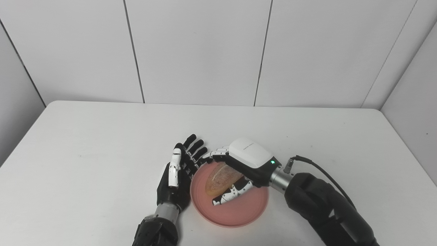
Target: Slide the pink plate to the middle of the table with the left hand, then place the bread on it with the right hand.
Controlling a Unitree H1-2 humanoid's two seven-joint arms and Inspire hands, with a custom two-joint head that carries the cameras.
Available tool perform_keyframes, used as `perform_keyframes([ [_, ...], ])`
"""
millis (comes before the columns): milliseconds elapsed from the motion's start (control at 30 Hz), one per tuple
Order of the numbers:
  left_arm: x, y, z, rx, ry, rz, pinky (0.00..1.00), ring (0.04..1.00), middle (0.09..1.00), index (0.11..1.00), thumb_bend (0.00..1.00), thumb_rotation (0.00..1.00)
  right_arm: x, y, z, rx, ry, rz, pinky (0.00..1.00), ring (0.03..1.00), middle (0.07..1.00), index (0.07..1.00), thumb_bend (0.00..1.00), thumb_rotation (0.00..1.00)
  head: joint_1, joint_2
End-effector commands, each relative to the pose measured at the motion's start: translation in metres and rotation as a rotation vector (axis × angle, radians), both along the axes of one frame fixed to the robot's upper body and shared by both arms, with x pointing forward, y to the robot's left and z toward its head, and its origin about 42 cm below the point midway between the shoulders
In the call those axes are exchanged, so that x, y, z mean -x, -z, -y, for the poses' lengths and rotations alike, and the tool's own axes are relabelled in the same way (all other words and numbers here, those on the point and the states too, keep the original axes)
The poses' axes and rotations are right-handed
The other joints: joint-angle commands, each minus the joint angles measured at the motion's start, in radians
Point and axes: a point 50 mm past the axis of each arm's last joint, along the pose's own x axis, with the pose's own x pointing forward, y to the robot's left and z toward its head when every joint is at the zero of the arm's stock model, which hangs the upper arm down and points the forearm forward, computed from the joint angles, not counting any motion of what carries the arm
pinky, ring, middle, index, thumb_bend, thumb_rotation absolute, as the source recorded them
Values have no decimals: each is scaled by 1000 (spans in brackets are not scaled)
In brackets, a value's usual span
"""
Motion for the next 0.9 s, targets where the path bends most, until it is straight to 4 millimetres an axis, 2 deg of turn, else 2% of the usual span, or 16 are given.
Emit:
perform_keyframes([
  [0, 3, 13, 1, -17, 4, -65, 873, 856, 863, 857, 412, 1000, -3, -26, 0, -46, 2, 65, 646, 721, 745, 760, 1000, 612, 0, -2],
  [233, 4, 13, -1, -17, 14, -69, 893, 865, 864, 855, 410, 1000, -1, -41, 3, -81, 5, 120, 672, 747, 778, 800, 1000, 648, -2, -6],
  [400, 3, 14, -3, -9, 20, -67, 893, 871, 873, 859, 408, 1000, 3, -59, 9, -144, 14, 175, 661, 748, 787, 813, 1000, 626, -1, -12],
  [467, 2, 14, -3, -11, 18, -64, 891, 876, 874, 857, 407, 1000, 5, -68, 14, -185, 25, 185, 665, 751, 792, 820, 1000, 608, 0, -14],
  [667, 1, 16, -5, -5, 13, -58, 877, 867, 869, 853, 408, 1000, 12, -81, 40, -303, 86, 207, 700, 771, 812, 838, 1000, 723, -1, -27],
  [867, 1, 17, -9, -9, 12, -56, 878, 870, 879, 860, 416, 1000, 21, -71, 66, -486, 182, 196, 677, 751, 805, 838, 1000, 803, -3, -38],
])
